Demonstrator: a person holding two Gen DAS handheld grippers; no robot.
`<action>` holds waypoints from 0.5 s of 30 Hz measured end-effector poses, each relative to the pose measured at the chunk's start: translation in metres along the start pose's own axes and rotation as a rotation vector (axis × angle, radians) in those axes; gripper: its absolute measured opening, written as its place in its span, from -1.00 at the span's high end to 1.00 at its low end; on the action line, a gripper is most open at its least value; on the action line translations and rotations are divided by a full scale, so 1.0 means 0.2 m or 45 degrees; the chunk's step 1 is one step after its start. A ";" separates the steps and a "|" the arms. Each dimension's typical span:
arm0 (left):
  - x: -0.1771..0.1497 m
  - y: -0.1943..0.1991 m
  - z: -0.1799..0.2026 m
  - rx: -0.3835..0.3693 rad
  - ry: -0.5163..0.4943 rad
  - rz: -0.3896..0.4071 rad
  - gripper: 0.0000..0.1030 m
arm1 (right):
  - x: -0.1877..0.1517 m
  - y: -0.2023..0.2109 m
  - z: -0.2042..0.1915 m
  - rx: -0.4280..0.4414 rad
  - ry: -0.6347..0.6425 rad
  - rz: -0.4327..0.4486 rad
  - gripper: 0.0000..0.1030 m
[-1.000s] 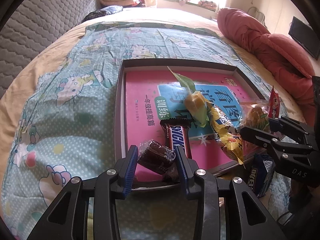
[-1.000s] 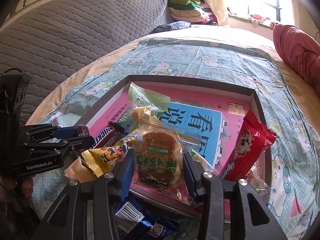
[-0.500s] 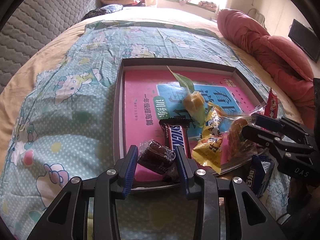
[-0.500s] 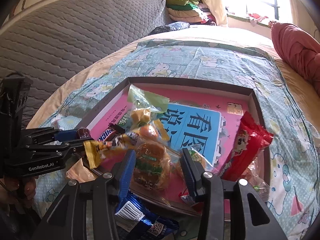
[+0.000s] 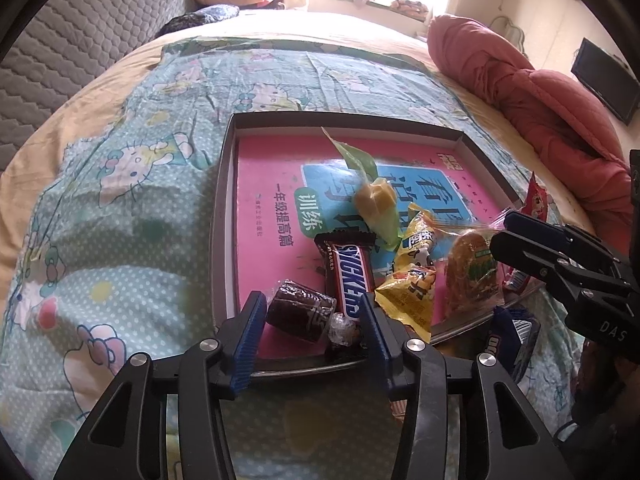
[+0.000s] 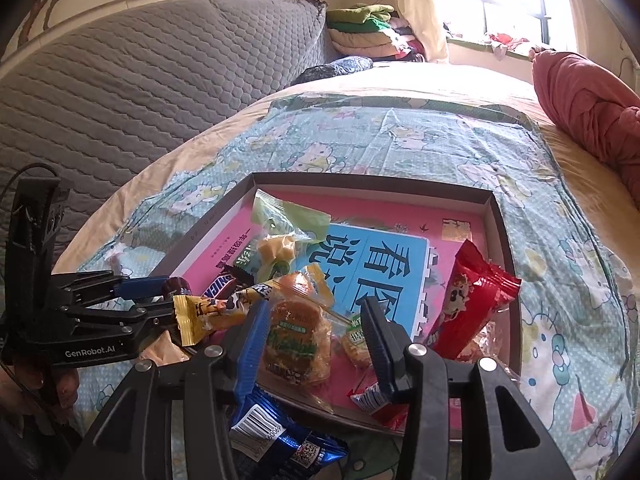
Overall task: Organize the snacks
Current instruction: 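Open both tools to release the chocolate and pastry in the box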
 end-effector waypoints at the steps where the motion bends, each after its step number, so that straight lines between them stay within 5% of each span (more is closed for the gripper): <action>1: 0.00 0.00 0.00 0.000 -0.001 0.000 0.03 | 0.00 0.00 0.00 -0.002 -0.002 0.002 0.08; 15: 0.04 0.10 -0.03 0.008 0.024 0.065 -0.13 | 0.02 0.07 -0.02 -0.006 0.019 0.050 0.05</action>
Point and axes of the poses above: each gripper's, at about its wrist camera, not at the fingertips, and y roughly against the way its jaws point, z to its right, x to its top, the point moved 1 cm from there along -y, roughly the way its jaws point, and after that the axes turned 2 degrees about z, right-handed, at the moved point
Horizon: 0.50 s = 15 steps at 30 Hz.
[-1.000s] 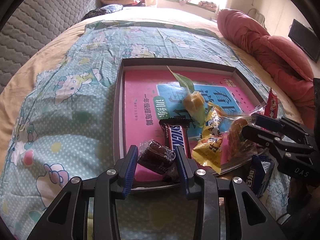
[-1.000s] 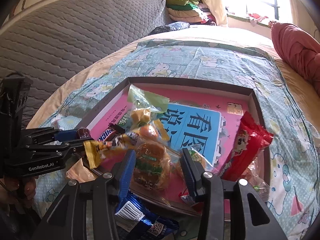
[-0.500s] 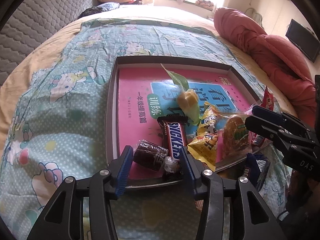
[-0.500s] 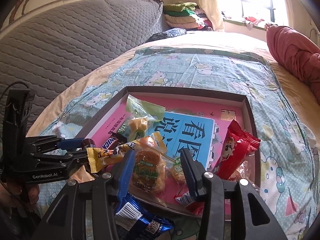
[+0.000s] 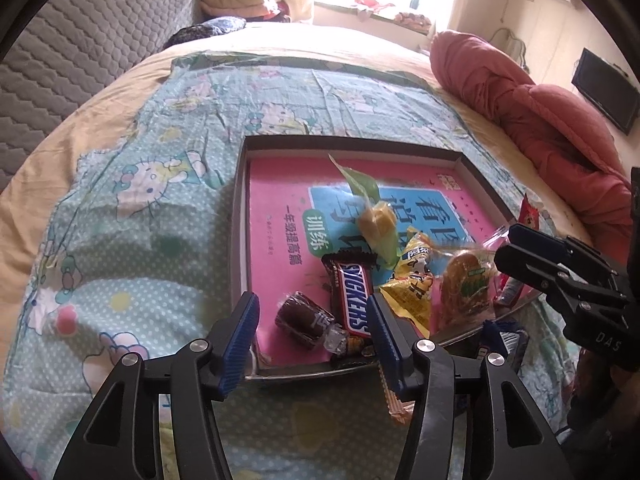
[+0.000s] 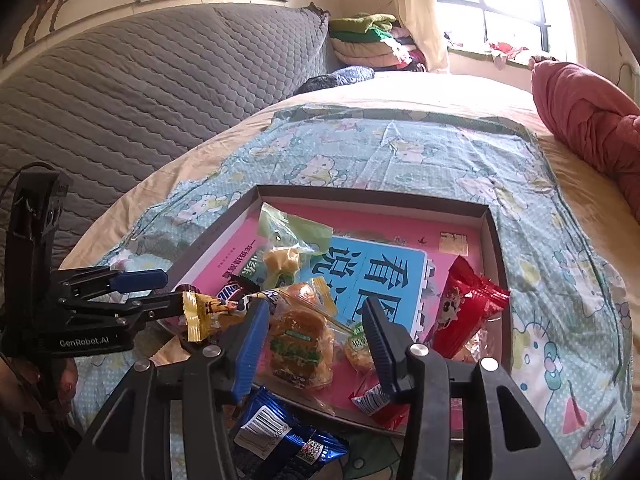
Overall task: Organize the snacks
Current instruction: 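Open both tools to release the chocolate and pastry in the box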
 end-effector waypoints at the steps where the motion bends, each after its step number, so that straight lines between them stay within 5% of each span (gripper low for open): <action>1: 0.00 0.01 0.00 0.000 0.003 0.003 -0.14 | 0.00 0.01 0.00 -0.001 0.003 0.002 0.03; 15: 0.02 0.15 -0.01 0.051 0.008 0.068 -0.37 | 0.03 0.16 -0.03 -0.041 0.007 0.095 -0.11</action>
Point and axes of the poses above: each gripper's, at about its wrist camera, not at the fingertips, and y roughly against the way its jaws point, z to its right, x to its top, the point moved 1 cm from there along -y, roughly the way its jaws point, and after that the axes turned 2 degrees about z, right-handed, at the moved point
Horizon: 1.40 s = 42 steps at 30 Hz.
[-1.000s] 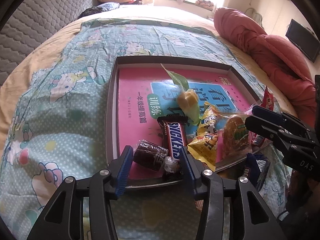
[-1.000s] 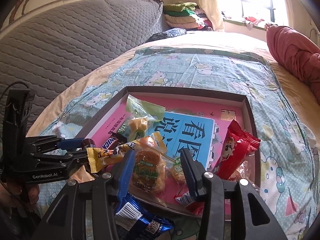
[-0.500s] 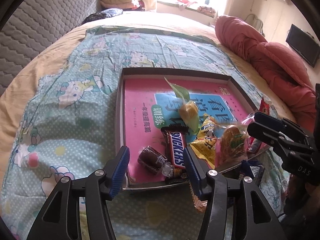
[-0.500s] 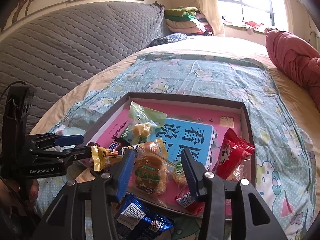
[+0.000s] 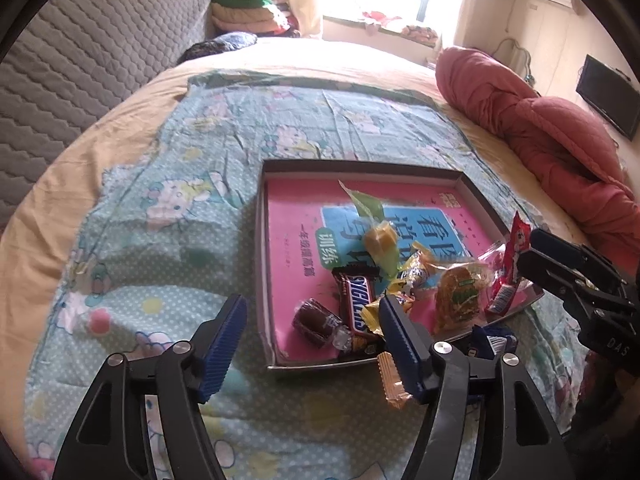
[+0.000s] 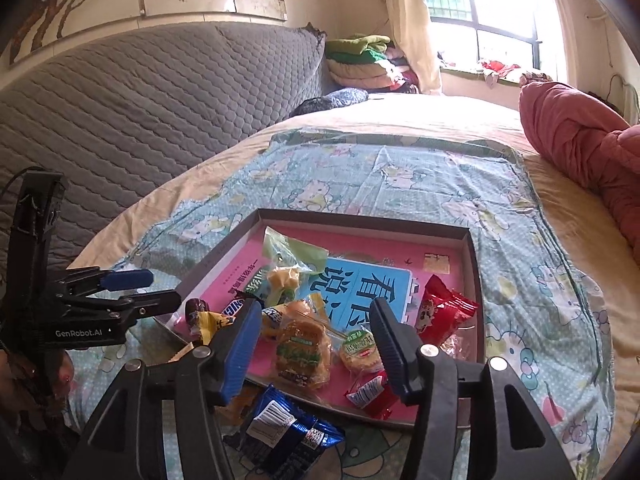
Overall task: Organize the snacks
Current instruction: 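Open both tools to release the chocolate and pastry in the box, then move left tool to the orange wafer pack while right tool moves to the blue biscuit pack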
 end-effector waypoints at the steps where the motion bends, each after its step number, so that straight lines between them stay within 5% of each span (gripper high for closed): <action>1: 0.00 0.02 -0.01 0.009 0.005 0.007 -0.38 | 0.00 0.01 0.00 -0.001 -0.005 0.005 -0.12; 22: -0.07 0.22 -0.01 0.040 0.024 0.021 -0.41 | -0.04 0.24 -0.02 -0.070 -0.108 0.088 -0.38; 42: -0.24 0.23 0.09 0.001 0.021 -0.108 -0.41 | -0.21 0.30 -0.09 -0.059 -0.161 -0.054 -0.43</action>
Point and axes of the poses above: each gripper's, at about its wrist camera, not at the fingertips, and y roughly against the way its jaws point, z to its right, x to its top, the point moved 1 cm from there along -y, roughly the way its jaws point, and after that the axes turned 2 degrees about z, right-handed, at the moved point
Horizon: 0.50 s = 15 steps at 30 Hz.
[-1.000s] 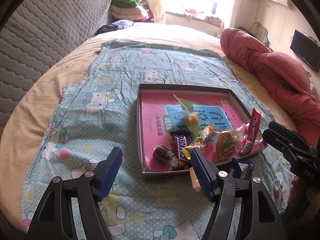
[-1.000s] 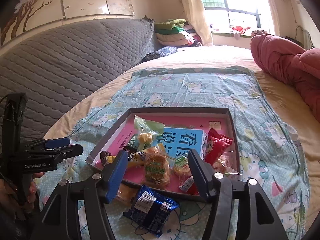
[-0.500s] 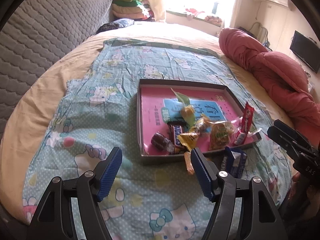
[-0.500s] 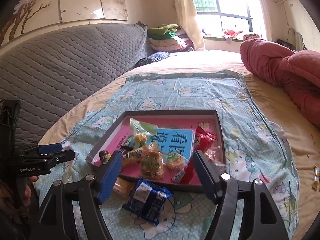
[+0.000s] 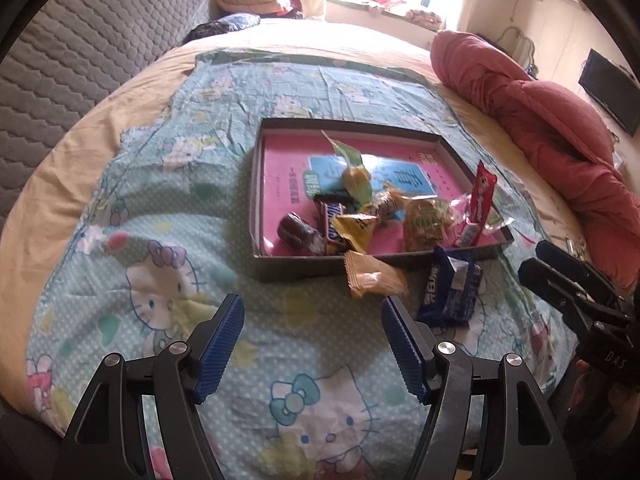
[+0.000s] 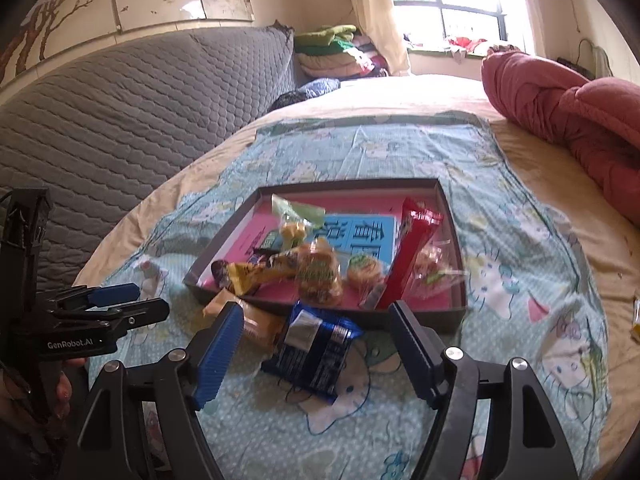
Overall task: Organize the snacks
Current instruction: 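Move left tool to the orange wafer pack while right tool moves to the blue biscuit pack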
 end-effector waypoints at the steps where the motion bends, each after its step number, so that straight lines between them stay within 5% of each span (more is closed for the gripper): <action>1: 0.00 0.00 0.01 -0.001 0.000 0.000 -0.41 | -0.01 0.00 0.00 0.001 -0.009 -0.010 -0.43; 15: -0.08 -0.05 0.03 -0.097 0.057 -0.063 -0.41 | -0.10 -0.03 -0.01 0.018 -0.072 -0.103 -0.44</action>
Point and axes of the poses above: each gripper's, at about its wrist camera, not at the fingertips, and y roughly against the way its jaws point, z to its right, x to its top, the point moved 1 cm from there along -y, roughly the way its jaws point, and after that the axes turned 2 degrees about z, right-handed, at the moved point
